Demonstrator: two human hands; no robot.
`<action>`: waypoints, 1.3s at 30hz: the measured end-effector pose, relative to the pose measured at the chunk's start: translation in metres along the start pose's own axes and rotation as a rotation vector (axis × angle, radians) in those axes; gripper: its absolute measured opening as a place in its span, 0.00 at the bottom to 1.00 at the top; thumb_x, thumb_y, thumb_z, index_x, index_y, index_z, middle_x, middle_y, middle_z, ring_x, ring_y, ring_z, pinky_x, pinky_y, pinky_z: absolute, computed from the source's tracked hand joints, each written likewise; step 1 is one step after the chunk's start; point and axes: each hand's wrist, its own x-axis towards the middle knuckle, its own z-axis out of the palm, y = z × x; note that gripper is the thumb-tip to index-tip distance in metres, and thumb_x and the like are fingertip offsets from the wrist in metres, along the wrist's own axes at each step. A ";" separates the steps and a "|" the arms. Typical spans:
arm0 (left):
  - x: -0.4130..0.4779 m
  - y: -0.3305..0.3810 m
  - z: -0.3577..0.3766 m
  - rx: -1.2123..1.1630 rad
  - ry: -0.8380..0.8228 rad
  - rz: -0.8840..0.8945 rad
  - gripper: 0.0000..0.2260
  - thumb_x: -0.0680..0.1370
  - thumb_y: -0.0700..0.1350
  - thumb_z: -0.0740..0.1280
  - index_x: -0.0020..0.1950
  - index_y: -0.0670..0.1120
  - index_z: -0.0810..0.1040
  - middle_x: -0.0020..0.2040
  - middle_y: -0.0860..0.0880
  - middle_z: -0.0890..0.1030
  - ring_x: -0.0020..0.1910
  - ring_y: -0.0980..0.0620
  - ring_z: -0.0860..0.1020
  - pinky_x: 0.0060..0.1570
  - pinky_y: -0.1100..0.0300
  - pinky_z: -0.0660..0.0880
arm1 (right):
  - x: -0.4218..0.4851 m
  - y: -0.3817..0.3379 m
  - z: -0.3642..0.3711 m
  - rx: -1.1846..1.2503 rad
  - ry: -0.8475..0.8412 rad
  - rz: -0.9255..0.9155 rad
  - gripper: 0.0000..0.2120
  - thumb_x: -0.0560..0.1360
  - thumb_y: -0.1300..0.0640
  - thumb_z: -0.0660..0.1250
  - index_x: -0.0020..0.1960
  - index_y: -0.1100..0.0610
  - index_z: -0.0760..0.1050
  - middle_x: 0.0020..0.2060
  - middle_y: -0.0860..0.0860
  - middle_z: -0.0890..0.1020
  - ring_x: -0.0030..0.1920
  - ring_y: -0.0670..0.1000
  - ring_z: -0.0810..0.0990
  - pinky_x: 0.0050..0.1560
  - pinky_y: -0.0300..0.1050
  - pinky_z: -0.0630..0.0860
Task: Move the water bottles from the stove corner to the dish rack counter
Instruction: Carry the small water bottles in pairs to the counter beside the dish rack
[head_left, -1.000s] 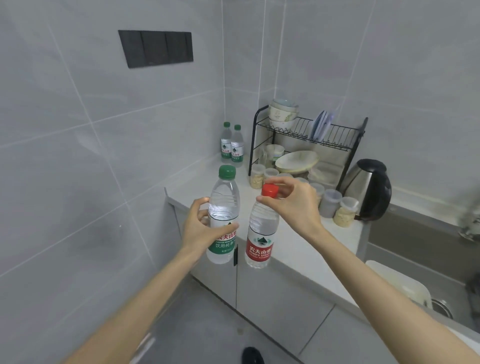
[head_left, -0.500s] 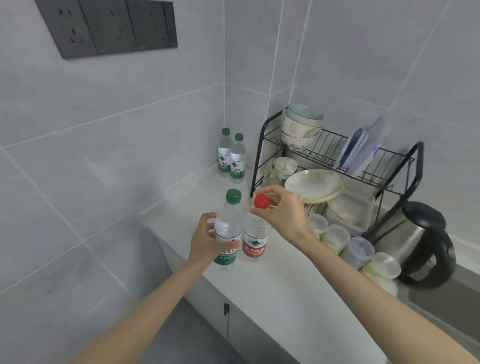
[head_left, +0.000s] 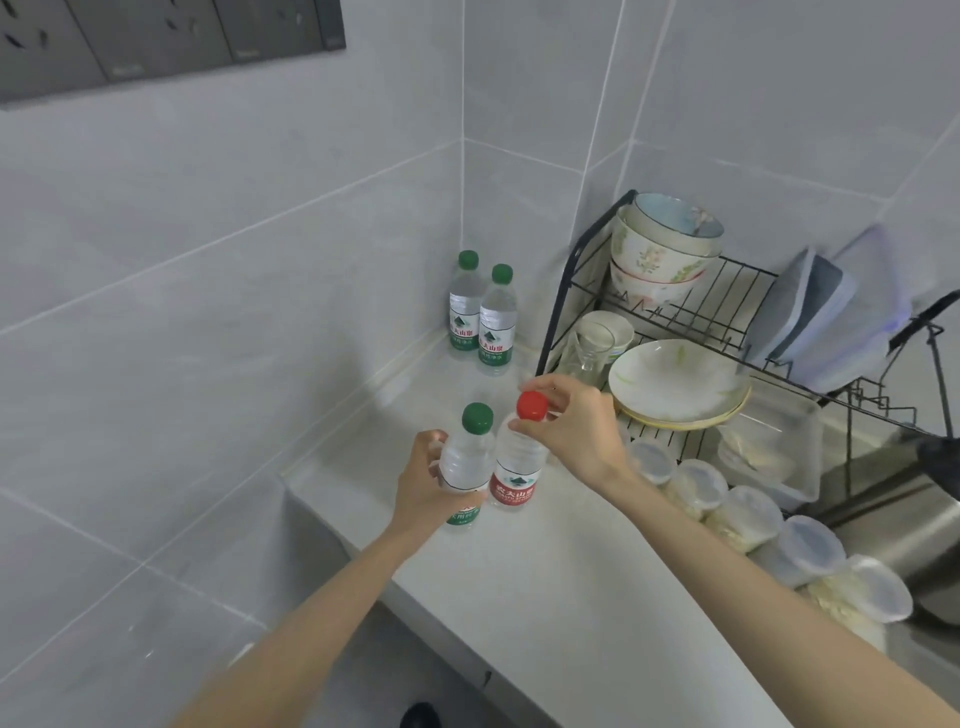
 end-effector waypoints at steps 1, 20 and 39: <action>0.002 -0.002 -0.001 0.006 -0.008 0.006 0.31 0.59 0.40 0.80 0.52 0.55 0.66 0.50 0.52 0.77 0.46 0.55 0.79 0.43 0.65 0.77 | 0.002 0.000 0.001 -0.003 -0.003 0.004 0.17 0.64 0.60 0.79 0.51 0.51 0.80 0.42 0.42 0.82 0.46 0.39 0.81 0.52 0.31 0.76; 0.019 0.010 -0.051 0.107 -0.195 0.181 0.32 0.61 0.43 0.81 0.57 0.61 0.69 0.55 0.60 0.77 0.54 0.62 0.77 0.55 0.65 0.72 | 0.012 0.012 0.023 -0.198 -0.063 -0.099 0.17 0.68 0.56 0.76 0.55 0.52 0.78 0.46 0.48 0.84 0.46 0.51 0.82 0.53 0.48 0.79; 0.044 0.067 -0.070 0.506 -0.271 0.426 0.12 0.70 0.44 0.74 0.52 0.52 0.79 0.45 0.50 0.78 0.45 0.50 0.78 0.46 0.61 0.78 | 0.043 -0.018 0.012 -0.591 -0.262 -0.208 0.17 0.70 0.53 0.74 0.58 0.52 0.79 0.48 0.50 0.84 0.49 0.53 0.80 0.54 0.47 0.75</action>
